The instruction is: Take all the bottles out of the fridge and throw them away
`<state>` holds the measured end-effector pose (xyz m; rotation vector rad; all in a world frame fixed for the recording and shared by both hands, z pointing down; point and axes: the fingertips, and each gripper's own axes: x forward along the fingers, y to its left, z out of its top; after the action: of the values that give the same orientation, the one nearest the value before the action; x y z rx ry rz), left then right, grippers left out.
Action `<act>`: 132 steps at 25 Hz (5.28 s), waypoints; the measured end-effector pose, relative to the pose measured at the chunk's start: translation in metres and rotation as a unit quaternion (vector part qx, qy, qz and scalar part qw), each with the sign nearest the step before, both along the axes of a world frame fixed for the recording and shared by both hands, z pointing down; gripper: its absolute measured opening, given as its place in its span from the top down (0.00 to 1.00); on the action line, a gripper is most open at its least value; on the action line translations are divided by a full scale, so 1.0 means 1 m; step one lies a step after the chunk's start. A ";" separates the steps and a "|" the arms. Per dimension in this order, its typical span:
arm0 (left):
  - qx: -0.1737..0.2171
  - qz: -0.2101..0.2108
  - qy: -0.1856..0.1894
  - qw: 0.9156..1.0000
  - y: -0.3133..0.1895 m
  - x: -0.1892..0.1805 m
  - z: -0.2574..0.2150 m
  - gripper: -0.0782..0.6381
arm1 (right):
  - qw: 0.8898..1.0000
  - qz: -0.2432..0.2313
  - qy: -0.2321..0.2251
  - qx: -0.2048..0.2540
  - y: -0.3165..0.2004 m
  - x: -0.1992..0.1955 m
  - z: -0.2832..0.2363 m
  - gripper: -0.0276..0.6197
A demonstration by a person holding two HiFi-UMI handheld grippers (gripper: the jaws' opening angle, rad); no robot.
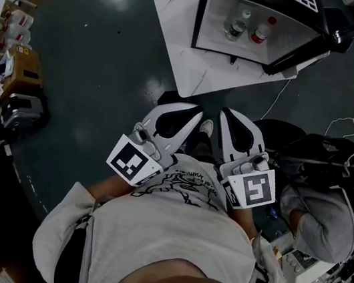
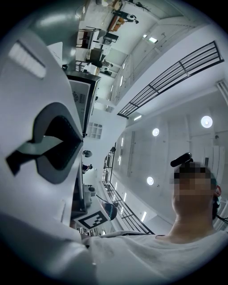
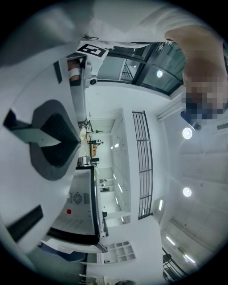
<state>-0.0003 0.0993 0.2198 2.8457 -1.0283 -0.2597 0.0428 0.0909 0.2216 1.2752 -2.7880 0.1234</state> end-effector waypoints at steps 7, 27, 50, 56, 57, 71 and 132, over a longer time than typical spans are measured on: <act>-0.007 -0.001 -0.003 1.000 -0.010 0.008 -0.001 0.88 | 1.000 0.001 -0.003 0.002 -0.012 0.010 -0.001 0.94; -0.006 -0.015 -0.009 1.000 -0.055 0.055 0.002 0.88 | 1.000 -0.012 -0.012 0.000 -0.058 0.056 0.002 0.94; -0.006 -0.031 -0.013 0.999 -0.123 0.121 0.002 0.88 | 0.999 -0.039 -0.021 0.005 -0.132 0.119 0.005 0.94; 0.003 -0.036 -0.015 0.999 -0.137 0.138 0.002 0.88 | 0.999 -0.043 -0.020 0.004 -0.145 0.137 0.006 0.94; 0.003 -0.036 -0.015 0.999 -0.139 0.141 0.002 0.88 | 0.999 -0.043 -0.019 0.004 -0.147 0.140 0.007 0.94; 0.003 -0.039 -0.014 0.999 -0.158 0.165 0.006 0.88 | 0.999 -0.043 -0.014 0.003 -0.168 0.163 0.009 0.94; -0.023 -0.065 -0.077 0.995 -0.246 0.118 0.094 0.66 | 0.999 0.009 0.026 0.019 -0.228 0.120 0.082 0.94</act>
<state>0.1182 -0.1466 0.3142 2.7970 -1.2347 -0.0256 0.1630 -0.1375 0.3032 1.2925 -2.7486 0.0389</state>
